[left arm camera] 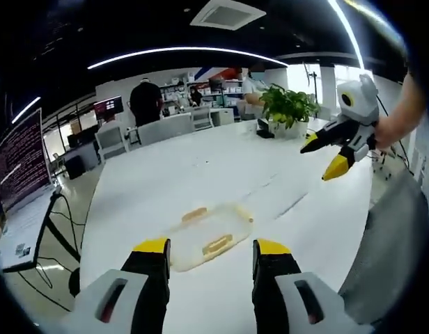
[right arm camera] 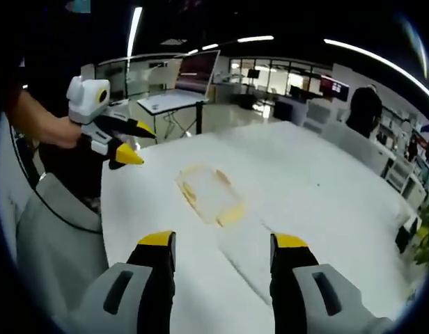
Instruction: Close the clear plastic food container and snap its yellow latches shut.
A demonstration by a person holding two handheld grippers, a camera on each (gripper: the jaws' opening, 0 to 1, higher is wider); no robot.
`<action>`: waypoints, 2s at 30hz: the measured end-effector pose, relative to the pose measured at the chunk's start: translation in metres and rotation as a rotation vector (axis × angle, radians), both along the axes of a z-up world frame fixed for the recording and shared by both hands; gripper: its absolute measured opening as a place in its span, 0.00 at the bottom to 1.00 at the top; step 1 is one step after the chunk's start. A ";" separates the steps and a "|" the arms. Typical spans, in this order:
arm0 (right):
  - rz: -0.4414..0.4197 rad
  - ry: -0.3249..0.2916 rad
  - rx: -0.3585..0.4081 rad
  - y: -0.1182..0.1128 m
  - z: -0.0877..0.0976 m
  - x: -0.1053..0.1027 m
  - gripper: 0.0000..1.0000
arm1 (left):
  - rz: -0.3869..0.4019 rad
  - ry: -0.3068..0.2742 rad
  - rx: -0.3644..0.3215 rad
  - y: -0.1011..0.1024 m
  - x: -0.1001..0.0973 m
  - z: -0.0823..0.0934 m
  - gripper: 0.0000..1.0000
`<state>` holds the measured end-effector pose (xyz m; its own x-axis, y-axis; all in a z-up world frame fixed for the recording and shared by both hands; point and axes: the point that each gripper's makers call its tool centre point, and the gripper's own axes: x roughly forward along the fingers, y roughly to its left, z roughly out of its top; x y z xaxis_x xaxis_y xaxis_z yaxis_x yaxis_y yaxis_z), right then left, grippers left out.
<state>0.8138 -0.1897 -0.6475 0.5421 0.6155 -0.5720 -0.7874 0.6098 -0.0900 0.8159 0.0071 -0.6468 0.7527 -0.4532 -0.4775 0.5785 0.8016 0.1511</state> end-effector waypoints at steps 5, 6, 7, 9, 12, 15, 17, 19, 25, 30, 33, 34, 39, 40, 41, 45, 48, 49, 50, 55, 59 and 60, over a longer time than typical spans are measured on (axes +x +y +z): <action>0.086 0.005 -0.059 0.016 -0.006 0.011 0.51 | -0.106 0.012 0.089 0.002 0.015 -0.009 0.42; 0.110 -0.002 -0.074 0.021 -0.007 0.015 0.51 | -0.141 0.023 0.104 0.001 0.018 -0.013 0.42; 0.124 -0.008 -0.078 0.024 -0.007 0.017 0.51 | -0.161 0.026 0.115 0.001 0.020 -0.015 0.42; 0.148 -0.011 -0.096 0.030 -0.008 0.025 0.51 | -0.202 0.042 0.123 0.001 0.025 -0.020 0.42; 0.199 -0.022 -0.135 0.038 -0.010 0.034 0.51 | -0.256 0.044 0.158 0.005 0.036 -0.024 0.42; 0.234 -0.023 -0.162 0.042 -0.014 0.043 0.50 | -0.313 0.048 0.189 0.008 0.044 -0.027 0.42; 0.256 -0.023 -0.186 0.045 -0.017 0.049 0.50 | -0.358 0.056 0.215 0.011 0.051 -0.031 0.42; 0.280 -0.022 -0.206 0.048 -0.021 0.055 0.50 | -0.389 0.069 0.228 0.014 0.055 -0.035 0.42; 0.401 0.053 -0.261 0.064 -0.039 0.059 0.50 | -0.526 0.176 0.257 0.021 0.066 -0.053 0.42; 0.462 0.086 -0.288 0.075 -0.055 0.065 0.50 | -0.592 0.190 0.289 0.027 0.081 -0.065 0.43; 0.483 0.091 -0.316 0.077 -0.066 0.068 0.50 | -0.639 0.203 0.324 0.028 0.085 -0.072 0.45; 0.489 0.098 -0.326 0.077 -0.070 0.069 0.50 | -0.665 0.212 0.332 0.028 0.084 -0.075 0.45; 0.525 0.112 -0.412 0.076 -0.086 0.076 0.51 | -0.744 0.243 0.366 0.032 0.087 -0.086 0.45; 0.531 0.117 -0.425 0.075 -0.088 0.076 0.51 | -0.750 0.245 0.371 0.032 0.089 -0.087 0.45; 0.535 0.129 -0.448 0.074 -0.093 0.078 0.51 | -0.761 0.253 0.377 0.034 0.090 -0.090 0.45; 0.567 0.142 -0.489 0.073 -0.102 0.081 0.47 | -0.793 0.272 0.388 0.037 0.094 -0.096 0.43; 0.576 0.150 -0.501 0.075 -0.107 0.084 0.47 | -0.802 0.287 0.385 0.038 0.096 -0.099 0.43; 0.583 0.160 -0.507 0.075 -0.109 0.085 0.47 | -0.817 0.292 0.387 0.039 0.095 -0.102 0.42; 0.581 0.184 -0.515 0.074 -0.112 0.085 0.48 | -0.820 0.292 0.392 0.039 0.095 -0.104 0.42; 0.612 0.206 -0.547 0.074 -0.123 0.086 0.49 | -0.840 0.315 0.398 0.040 0.093 -0.113 0.42; 0.617 0.222 -0.558 0.076 -0.130 0.088 0.48 | -0.857 0.330 0.399 0.041 0.089 -0.118 0.42; 0.617 0.229 -0.559 0.076 -0.131 0.088 0.48 | -0.856 0.335 0.400 0.042 0.090 -0.119 0.42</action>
<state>0.9018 -0.1134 -0.7782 0.0376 0.3578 -0.9330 -0.9987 -0.0197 -0.0479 0.9055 0.0488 -0.7662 0.0469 -0.5391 -0.8409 0.9989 0.0211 0.0423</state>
